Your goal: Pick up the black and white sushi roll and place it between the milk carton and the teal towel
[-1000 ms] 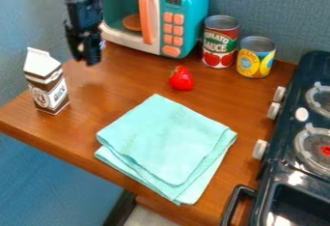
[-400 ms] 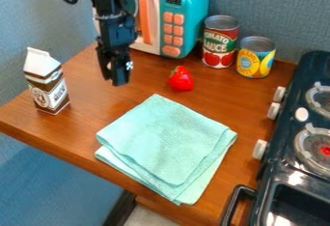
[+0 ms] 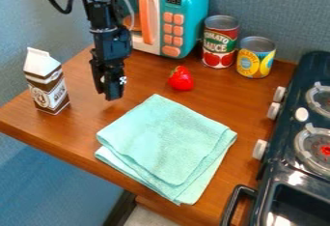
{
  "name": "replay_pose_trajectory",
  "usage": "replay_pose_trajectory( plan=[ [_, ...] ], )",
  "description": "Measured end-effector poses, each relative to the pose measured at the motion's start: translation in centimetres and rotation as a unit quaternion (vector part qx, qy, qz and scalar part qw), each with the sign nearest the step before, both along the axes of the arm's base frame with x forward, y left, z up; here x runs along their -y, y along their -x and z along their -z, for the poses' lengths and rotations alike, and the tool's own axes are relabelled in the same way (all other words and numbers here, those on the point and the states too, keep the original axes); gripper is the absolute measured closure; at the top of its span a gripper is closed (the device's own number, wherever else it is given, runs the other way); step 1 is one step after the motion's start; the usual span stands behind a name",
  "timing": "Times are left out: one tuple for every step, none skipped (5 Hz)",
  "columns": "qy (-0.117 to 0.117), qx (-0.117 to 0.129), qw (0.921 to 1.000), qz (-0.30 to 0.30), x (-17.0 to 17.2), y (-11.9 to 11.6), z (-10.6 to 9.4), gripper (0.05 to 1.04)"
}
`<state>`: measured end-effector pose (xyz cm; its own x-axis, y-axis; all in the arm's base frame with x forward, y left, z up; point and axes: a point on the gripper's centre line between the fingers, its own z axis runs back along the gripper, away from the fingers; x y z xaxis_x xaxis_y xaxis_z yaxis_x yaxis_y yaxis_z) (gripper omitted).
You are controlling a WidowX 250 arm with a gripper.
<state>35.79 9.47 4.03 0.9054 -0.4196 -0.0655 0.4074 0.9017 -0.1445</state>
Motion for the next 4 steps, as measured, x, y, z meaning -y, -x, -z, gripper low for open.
replay_pose_trajectory(
  plan=[
    [-0.009, -0.018, 0.9998, -0.005, -0.16, 1.08, 1.05, 0.455],
    [-0.023, -0.02, 0.9995, -0.01, -0.5, 1.21, 1.24, 0.455],
    [-0.032, -0.016, 0.9993, -0.004, -0.81, 1.3, 1.57, 0.455],
    [-0.024, -0.019, 0.9995, 0.0, -0.5, 1.62, 1.94, 0.455]
  ],
)
